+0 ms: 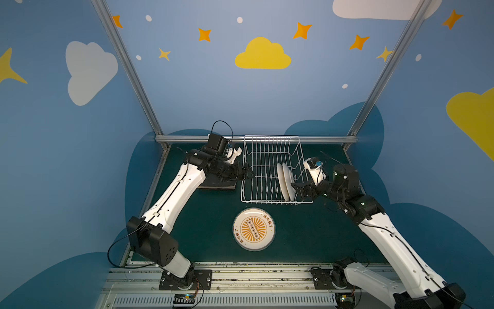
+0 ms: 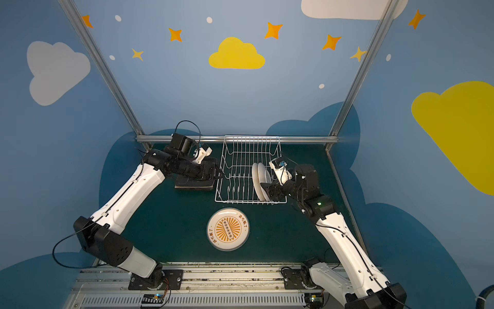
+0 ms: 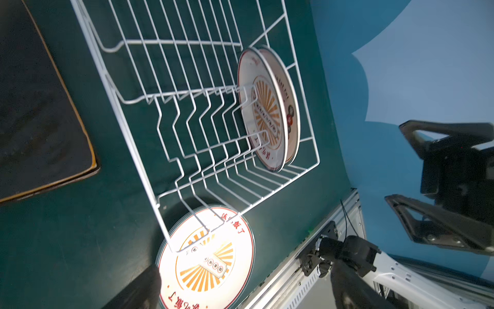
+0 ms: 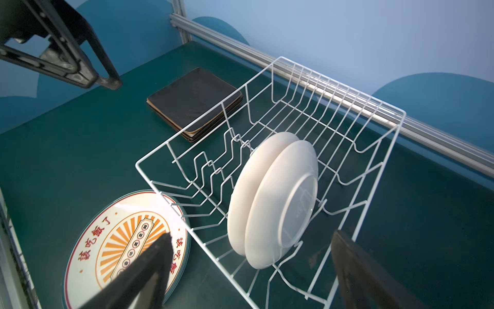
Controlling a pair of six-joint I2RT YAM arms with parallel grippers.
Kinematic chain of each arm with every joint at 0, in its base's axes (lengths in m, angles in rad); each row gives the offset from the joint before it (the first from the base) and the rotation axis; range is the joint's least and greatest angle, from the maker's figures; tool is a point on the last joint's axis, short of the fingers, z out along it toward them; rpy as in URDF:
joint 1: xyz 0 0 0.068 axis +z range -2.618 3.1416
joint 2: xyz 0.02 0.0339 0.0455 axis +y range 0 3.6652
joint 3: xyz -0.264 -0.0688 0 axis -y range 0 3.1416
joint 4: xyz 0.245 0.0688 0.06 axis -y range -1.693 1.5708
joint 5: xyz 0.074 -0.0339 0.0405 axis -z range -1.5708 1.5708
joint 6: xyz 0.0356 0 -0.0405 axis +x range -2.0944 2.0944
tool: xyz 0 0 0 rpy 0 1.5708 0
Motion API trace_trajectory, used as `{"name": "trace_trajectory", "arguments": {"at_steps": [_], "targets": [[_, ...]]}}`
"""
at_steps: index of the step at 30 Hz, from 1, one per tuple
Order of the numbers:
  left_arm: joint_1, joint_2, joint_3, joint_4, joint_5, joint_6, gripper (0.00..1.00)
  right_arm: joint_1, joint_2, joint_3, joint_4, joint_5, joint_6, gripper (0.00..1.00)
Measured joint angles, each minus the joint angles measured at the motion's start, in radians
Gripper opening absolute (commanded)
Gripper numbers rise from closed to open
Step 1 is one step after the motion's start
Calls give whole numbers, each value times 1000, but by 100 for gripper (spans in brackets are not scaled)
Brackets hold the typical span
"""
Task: Unload the plates from the dish rack
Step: Pick up a plate from the dish rack.
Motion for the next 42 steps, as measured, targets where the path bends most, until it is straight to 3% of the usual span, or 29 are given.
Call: {"name": "trace_trajectory", "arguments": {"at_steps": [7, 14, 27, 42], "targets": [[-38, 100, 17, 138, -15, -104, 88, -52, -4, 8, -10, 45, 136, 92], [-98, 277, 157, 193, -26, -145, 80, -97, 56, 80, -66, -16, 221, 92], [-150, 536, 415, 180, -12, -155, 66, -130, 103, 119, -167, -102, 264, 92], [-215, 638, 468, 137, -11, -179, 42, -146, 74, 118, -167, -74, 275, 92]]}}
